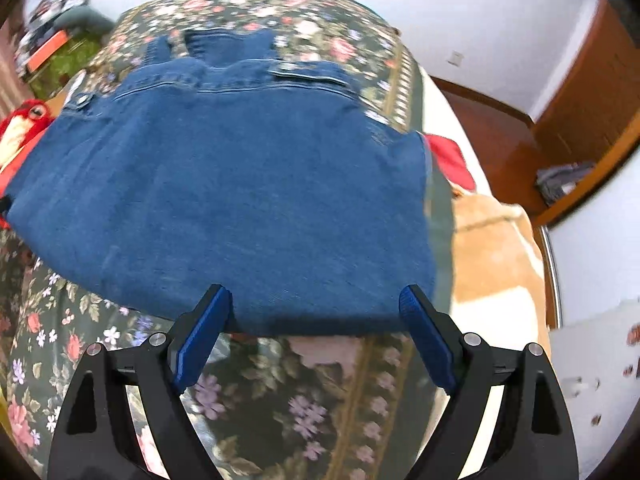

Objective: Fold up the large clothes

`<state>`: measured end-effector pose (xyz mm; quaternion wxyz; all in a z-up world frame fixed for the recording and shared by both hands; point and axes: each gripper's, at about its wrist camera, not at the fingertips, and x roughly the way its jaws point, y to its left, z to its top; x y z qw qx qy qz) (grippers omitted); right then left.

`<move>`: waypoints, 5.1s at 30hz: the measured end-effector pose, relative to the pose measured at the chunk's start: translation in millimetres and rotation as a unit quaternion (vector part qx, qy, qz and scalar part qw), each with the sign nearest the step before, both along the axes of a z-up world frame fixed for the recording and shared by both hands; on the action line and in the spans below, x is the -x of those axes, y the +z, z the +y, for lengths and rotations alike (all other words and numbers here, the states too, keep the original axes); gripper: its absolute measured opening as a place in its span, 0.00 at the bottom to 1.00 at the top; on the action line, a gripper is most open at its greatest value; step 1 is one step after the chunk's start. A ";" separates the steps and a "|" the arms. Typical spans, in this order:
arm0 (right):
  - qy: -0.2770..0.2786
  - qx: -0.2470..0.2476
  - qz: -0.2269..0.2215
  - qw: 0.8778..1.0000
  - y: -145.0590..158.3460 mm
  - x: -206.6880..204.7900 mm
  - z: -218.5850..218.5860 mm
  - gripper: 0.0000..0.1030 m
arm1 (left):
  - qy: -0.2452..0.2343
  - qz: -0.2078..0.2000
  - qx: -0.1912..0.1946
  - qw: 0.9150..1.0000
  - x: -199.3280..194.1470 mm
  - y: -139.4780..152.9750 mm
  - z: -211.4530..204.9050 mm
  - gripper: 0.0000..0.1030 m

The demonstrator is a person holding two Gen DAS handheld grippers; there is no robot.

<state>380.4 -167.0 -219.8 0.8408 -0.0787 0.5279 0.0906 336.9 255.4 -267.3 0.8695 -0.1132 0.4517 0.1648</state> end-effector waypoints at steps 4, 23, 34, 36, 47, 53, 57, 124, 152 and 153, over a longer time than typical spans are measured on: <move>-0.054 -0.012 -0.001 0.998 10.9 -1.7 -20.8 0.83 | 0.026 -0.002 0.012 1.000 20.8 1.4 20.0 0.76; -0.005 -0.072 -0.023 0.997 29.6 2.4 12.0 0.83 | -0.009 -0.042 0.329 0.943 -26.7 -50.2 -26.6 0.76; 0.020 -0.101 0.031 0.994 8.4 2.5 42.2 0.83 | 0.030 -0.023 0.311 0.950 -57.0 -34.4 -31.9 0.41; 0.021 -0.104 0.031 0.994 9.9 3.5 46.9 0.83 | 0.029 -0.038 0.279 0.959 -50.7 -17.5 -36.0 0.33; 0.071 -0.101 0.002 0.992 40.6 -3.4 103.3 0.83 | -0.010 -0.169 0.253 0.952 -18.4 86.6 -29.1 0.11; 0.119 -0.078 0.032 0.989 14.5 -13.9 157.7 0.83 | -0.053 -0.205 0.192 0.958 -3.1 127.3 -41.6 0.11; 0.117 -0.097 0.075 0.985 -14.1 -14.4 180.2 0.83 | -0.054 -0.209 0.165 0.962 -1.4 131.4 -45.8 0.11; -0.079 -0.168 0.059 0.981 -18.0 26.2 -91.5 0.94 | -0.269 0.048 -0.043 0.961 -7.3 18.1 -233.8 0.97; -0.003 -0.319 0.190 0.928 -63.1 -74.8 -61.2 0.94 | -0.228 0.056 0.275 0.932 -132.2 -2.0 -196.0 0.97; 0.002 -0.323 0.192 0.927 -65.0 -77.8 -60.5 0.94 | -0.227 0.061 0.283 0.930 -135.5 -6.4 -196.3 0.98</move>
